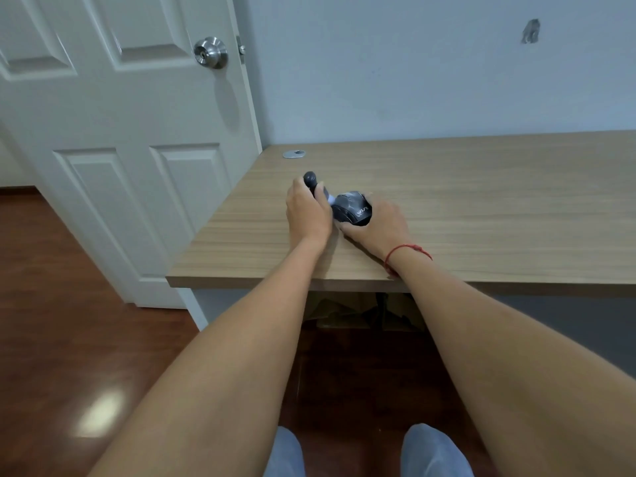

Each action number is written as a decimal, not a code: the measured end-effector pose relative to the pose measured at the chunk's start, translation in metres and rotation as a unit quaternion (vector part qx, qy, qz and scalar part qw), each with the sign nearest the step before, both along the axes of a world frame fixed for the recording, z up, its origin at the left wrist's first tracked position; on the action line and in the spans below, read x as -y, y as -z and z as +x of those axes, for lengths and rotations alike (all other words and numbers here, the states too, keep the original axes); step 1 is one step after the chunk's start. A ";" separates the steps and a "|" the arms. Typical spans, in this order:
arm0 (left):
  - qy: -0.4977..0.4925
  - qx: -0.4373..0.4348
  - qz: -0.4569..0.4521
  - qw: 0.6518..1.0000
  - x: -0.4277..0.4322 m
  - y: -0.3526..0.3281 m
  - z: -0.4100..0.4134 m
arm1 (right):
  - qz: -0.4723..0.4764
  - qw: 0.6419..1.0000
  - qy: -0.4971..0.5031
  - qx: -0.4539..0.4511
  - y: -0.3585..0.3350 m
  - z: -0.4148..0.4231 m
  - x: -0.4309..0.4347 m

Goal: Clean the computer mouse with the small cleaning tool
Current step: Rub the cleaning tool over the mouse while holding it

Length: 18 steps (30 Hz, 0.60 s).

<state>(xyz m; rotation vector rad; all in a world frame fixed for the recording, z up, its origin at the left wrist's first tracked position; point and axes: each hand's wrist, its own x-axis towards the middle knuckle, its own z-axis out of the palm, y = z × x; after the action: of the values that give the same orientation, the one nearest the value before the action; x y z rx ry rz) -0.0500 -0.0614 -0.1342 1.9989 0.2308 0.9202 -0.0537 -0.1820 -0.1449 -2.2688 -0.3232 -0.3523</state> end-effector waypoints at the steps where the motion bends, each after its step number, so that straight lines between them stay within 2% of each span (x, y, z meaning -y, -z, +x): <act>1: 0.014 0.031 -0.006 0.999 0.001 -0.002 -0.001 | 0.000 1.000 0.004 -0.002 0.000 0.001 0.000; 4: 0.045 0.096 -0.010 0.994 0.008 -0.005 -0.006 | 0.001 1.000 0.010 -0.011 0.000 0.002 0.000; 7: 0.047 0.078 -0.009 0.996 0.006 -0.003 -0.006 | 0.003 1.000 0.013 -0.020 0.002 0.005 0.000; 11: -0.006 0.015 -0.002 1.000 -0.004 0.001 0.001 | -0.002 1.000 0.007 -0.014 0.003 0.005 0.000; 16: 0.042 0.090 -0.024 0.995 0.005 -0.004 -0.004 | 0.000 1.000 0.005 -0.017 0.003 0.004 0.000; 18: 0.055 0.088 -0.004 0.995 0.005 -0.004 -0.004 | -0.002 1.000 0.003 -0.014 0.001 0.003 0.000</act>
<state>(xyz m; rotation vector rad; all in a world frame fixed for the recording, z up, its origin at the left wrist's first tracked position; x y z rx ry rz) -0.0538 -0.0661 -0.1305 1.8900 0.0257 1.0156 -0.0512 -0.1817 -0.1454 -2.2765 -0.3023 -0.3240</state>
